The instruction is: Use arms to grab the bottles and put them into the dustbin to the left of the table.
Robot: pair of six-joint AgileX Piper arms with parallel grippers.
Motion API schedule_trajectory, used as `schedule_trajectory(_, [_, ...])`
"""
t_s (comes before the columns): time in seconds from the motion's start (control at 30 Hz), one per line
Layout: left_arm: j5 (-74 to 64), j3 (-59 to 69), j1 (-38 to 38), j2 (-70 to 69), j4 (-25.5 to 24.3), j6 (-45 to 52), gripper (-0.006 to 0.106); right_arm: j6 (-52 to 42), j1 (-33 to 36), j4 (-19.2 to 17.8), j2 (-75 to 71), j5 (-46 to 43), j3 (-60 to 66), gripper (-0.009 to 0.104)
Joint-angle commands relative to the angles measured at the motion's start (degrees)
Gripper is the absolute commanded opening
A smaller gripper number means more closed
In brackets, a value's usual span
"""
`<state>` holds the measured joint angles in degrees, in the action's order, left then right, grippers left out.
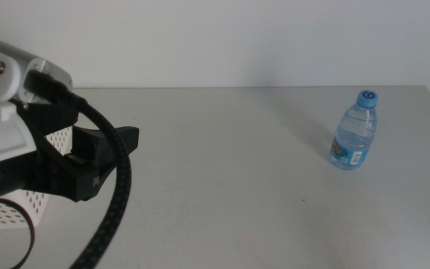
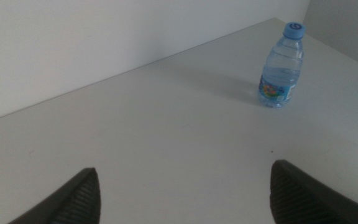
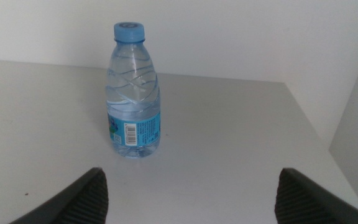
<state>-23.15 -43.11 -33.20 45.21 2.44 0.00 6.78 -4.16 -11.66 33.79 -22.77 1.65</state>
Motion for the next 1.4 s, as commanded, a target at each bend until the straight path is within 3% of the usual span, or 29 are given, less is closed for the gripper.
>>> schedule_trajectory(0.0, [4.16, -1.67, -0.4, -0.16, 0.17, -0.81, 0.094, -0.63, 0.19, -0.15, 8.5, -12.57, -2.12, 0.071])
schedule_trajectory(0.13, [4.16, -1.67, -0.4, -0.16, 0.17, -0.81, 0.094, -0.24, 0.19, -0.17, 21.82, -32.26, -2.16, 0.071])
schedule_trajectory(0.33, [4.16, -1.67, -0.4, -0.16, 0.17, -0.81, 0.094, 1.45, 0.19, 0.77, 40.37, -53.92, -2.41, 0.071])
schedule_trajectory(0.47, [4.16, -1.67, -0.4, -0.16, 0.17, -0.81, 0.094, 1.52, 0.19, 0.78, 48.6, -53.77, -7.17, 0.071])
schedule_trajectory(0.73, [4.16, -1.67, -0.4, -0.16, 0.17, -0.81, 0.094, 1.5, 0.19, -8.75, 60.36, -51.38, -23.92, 0.071])
schedule_trajectory(0.9, [4.16, -1.67, -0.4, -0.16, 0.17, -0.81, 0.094, 2.63, 0.4, -12.69, 66.89, -46.67, -34.46, 0.071])
schedule_trajectory(1.07, [4.16, -1.67, -0.4, -0.16, 0.17, -0.81, 0.094, 7.16, 1.67, -13.8, 73.1, -45.33, -41.56, 0.071])
schedule_trajectory(1.37, [4.16, -1.67, -0.4, -0.16, 0.17, -0.81, 0.094, 6.94, 4.25, -12.72, 80.36, -42.33, -47.37, 0.068])
